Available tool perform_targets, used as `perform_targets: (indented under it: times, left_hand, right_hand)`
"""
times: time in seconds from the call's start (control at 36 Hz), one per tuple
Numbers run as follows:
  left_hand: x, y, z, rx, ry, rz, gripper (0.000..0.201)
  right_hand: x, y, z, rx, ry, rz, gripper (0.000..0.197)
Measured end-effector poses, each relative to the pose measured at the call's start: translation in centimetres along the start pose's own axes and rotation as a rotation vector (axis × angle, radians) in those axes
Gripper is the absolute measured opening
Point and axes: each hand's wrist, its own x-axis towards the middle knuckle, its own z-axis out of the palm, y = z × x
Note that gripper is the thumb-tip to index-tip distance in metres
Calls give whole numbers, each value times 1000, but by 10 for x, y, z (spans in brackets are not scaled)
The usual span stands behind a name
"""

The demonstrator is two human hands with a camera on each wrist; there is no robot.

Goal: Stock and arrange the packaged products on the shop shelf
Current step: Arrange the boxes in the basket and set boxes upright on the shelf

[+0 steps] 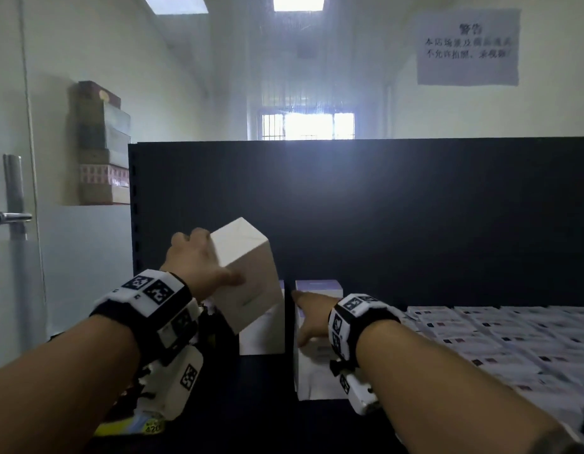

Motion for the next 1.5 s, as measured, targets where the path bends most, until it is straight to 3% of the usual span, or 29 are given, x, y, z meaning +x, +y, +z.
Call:
perform_targets:
  times: [0.08, 0.14, 0.22, 0.31, 0.39, 0.47, 0.56, 0.61, 0.64, 0.69, 0.75, 0.86, 0.97, 1.03, 1.19, 1.39, 1.5]
  left_hand:
    - [7, -2, 1, -154, 91, -13, 92]
    - [13, -3, 1, -270, 144, -39, 95]
    - [20, -1, 0, -464, 142, -91, 98]
    - [20, 6, 2, -788, 16, -120, 104]
    - [16, 16, 9, -969, -60, -108, 91]
    - [13, 19, 16, -1050, -108, -84, 62]
    - [10, 17, 20, -1070, -265, -72, 39]
    - [10, 13, 23, -1013, -318, -86, 37]
    - [11, 10, 24, -943, -297, -98, 48]
    - [15, 4, 26, -733, -163, -119, 90]
    - [13, 3, 24, -571, 19, -105, 115]
    - [8, 8, 15, -279, 211, 120, 124]
    - [-2, 15, 16, 211, 112, 397, 113]
    - [-5, 12, 21, 363, 10, 444, 104]
    - [-2, -9, 38, 453, -272, 358, 60]
    - [-3, -23, 66, 561, -489, 276, 70]
    - [2, -29, 70, 567, -501, 263, 72]
  right_hand:
    - [0, 7, -2, 135, 31, -20, 114]
    - [-4, 7, -12, 197, 65, -28, 118]
    - [-8, -1, -31, 379, 173, -27, 105]
    - [-8, -12, -45, 484, 308, 4, 83]
    - [-12, -22, -52, 810, 368, -66, 84]
    - [-13, -20, -54, 1203, 358, -112, 79]
    - [-15, -14, -56, 1326, 404, -131, 79]
    - [-16, -8, -58, 1296, 473, -99, 79]
    - [-16, -5, -59, 1238, 519, -73, 81]
    - [-17, -3, -61, 1003, 624, -6, 88]
    - [-18, -7, -60, 745, 695, 34, 97]
    - [-14, -18, -51, 488, 658, -26, 106]
    - [-10, -32, -39, 378, 530, -49, 109]
    - [-8, -41, -31, 337, 440, -54, 106]
    - [1, -59, -7, 74, 215, 0, 97]
    - [6, -63, 9, -230, 11, -17, 83]
    - [5, -57, 3, -214, 30, -113, 85]
